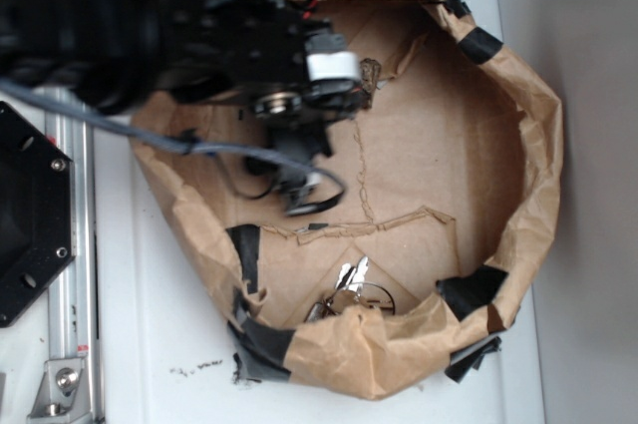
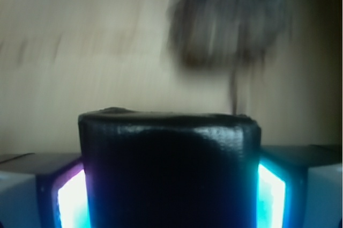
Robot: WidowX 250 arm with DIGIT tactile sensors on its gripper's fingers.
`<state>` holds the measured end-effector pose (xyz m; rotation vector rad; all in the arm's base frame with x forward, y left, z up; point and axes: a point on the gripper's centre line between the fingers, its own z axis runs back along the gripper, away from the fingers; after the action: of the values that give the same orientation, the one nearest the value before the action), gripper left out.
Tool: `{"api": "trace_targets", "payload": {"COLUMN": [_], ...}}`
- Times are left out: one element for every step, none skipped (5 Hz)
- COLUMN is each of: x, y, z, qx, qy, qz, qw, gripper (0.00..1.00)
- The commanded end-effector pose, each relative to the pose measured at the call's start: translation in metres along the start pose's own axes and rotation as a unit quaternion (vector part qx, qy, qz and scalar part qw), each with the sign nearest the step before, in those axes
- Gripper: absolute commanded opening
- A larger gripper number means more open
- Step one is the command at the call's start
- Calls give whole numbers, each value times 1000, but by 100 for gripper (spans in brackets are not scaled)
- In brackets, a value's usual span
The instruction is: Grab the black box.
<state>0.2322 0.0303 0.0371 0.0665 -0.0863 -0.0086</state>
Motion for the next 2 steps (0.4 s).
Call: {"api": "trace_targets", "payload": {"x": [37, 38], "y": [-28, -23], "z": [97, 107], "qx": [16, -19], "qy": [-57, -51], "qz": [-29, -55], "qw": [998, 997], "gripper": [0, 0]}}
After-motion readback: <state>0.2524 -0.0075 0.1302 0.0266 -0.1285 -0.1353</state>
